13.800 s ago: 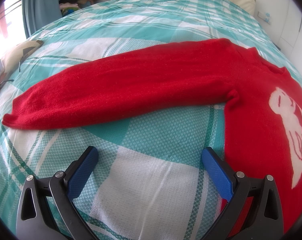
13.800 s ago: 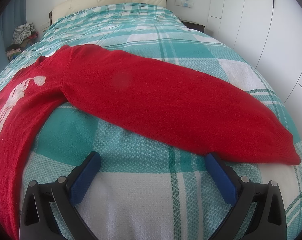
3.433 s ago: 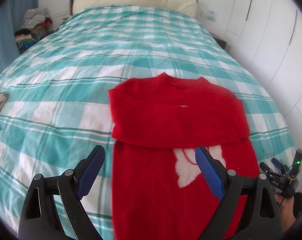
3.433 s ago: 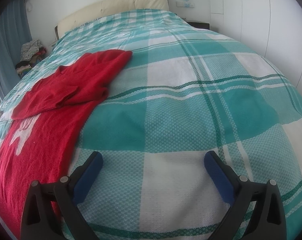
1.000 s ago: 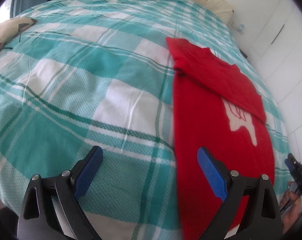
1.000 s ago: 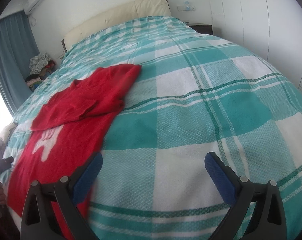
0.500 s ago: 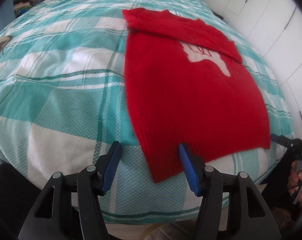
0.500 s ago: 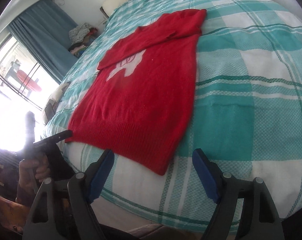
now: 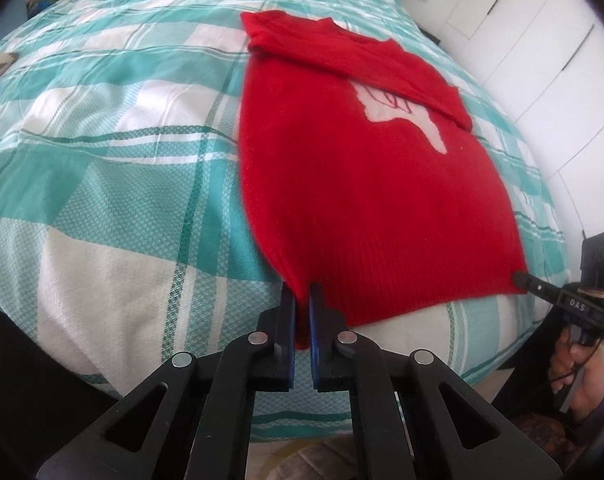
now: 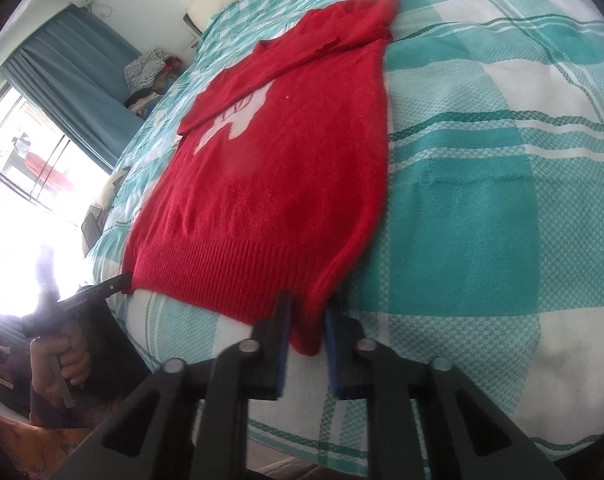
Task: Fold small clothes
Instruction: 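Lift the hem with both grippers toward the collar and release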
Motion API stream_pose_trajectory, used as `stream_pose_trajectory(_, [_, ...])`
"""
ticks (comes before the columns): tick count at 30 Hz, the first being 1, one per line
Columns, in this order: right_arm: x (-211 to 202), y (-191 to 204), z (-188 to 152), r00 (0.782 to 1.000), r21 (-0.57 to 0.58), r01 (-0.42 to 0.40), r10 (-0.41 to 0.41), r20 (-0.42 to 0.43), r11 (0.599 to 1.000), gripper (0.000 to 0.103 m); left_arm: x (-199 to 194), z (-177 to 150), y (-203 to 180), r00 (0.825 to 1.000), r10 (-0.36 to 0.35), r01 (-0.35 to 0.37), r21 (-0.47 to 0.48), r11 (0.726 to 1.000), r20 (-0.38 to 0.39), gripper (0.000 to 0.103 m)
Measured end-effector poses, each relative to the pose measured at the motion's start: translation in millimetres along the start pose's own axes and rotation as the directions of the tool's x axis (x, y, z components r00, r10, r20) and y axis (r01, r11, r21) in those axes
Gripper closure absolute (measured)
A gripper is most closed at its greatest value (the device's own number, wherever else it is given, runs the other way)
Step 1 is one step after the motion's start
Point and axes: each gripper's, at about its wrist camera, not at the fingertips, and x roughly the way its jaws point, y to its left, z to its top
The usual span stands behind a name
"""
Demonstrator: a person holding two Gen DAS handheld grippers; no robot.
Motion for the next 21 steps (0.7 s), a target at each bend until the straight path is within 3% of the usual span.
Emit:
stream_pose_trajectory(5, [-33, 9, 17, 0.99, -0.017, -0.041, 0.043, 0.133, 0.999, 0.098, -29, 26, 7, 0.984, -0.129, 0.137, -0.063, 0.989, 0.121, 0.1])
stream_pose_trajectory(8, [-42, 15, 48, 0.977, -0.051, -0.044, 0.054, 0.204, 0.998, 0.098, -35, 66, 9, 0.963, -0.166, 0.185, -0.073, 0.98, 0.211, 0.1])
stream_pose_trajectory(11, [-42, 10, 94, 0.959, -0.016, -0.081, 0.082, 0.272, 0.997, 0.098, -30, 117, 5, 0.939, -0.175, 0.202, -0.063, 0.977, 0.296, 0.1])
stream_pose_trajectory(16, [-15, 3, 182, 0.928, 0.037, -0.117, 0.096, 0.361, 0.992, 0.098, 6, 206, -9, 0.925, -0.147, 0.174, -0.047, 0.984, 0.351, 0.1])
stream_pose_trajectory(21, [31, -9, 260, 0.927, 0.06, -0.054, 0.028, 0.374, 0.997, 0.098, 61, 279, -7, 0.94, -0.061, 0.096, -0.086, 0.992, 0.337, 0.1])
